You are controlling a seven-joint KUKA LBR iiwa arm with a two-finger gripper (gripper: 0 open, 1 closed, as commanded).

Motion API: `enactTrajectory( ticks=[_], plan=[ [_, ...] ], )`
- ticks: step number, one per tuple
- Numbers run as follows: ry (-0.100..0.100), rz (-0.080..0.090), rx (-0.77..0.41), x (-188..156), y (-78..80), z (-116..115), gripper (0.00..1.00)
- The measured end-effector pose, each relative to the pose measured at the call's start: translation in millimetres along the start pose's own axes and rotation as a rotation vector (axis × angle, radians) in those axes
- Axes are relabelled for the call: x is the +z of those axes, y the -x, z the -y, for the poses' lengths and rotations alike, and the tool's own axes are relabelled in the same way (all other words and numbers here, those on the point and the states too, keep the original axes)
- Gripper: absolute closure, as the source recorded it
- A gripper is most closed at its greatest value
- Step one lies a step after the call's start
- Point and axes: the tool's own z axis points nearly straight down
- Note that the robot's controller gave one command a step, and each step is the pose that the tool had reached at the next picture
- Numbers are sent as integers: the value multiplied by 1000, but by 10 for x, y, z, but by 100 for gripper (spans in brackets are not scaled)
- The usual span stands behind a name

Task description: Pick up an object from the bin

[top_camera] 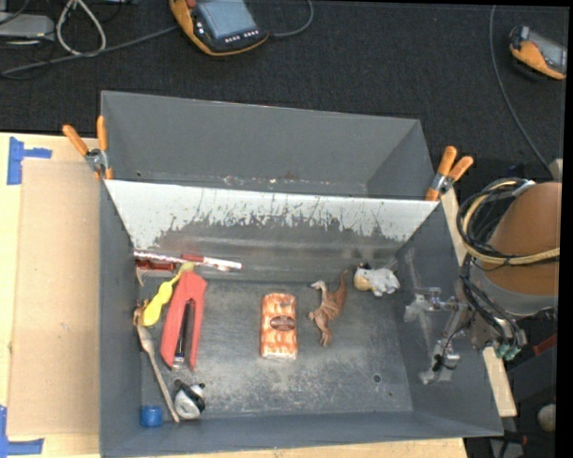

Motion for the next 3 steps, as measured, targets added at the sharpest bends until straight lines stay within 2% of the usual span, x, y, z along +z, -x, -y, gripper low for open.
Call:
enactTrajectory(
  ticks=[1, 2, 3],
  plan=[
    [-1, 7, -5, -45, 16, -9, 0],
    [0, 6, -67, -178, 725, -529, 0],
    [-1, 2, 7, -628, 764, -887, 0]
  ],
)
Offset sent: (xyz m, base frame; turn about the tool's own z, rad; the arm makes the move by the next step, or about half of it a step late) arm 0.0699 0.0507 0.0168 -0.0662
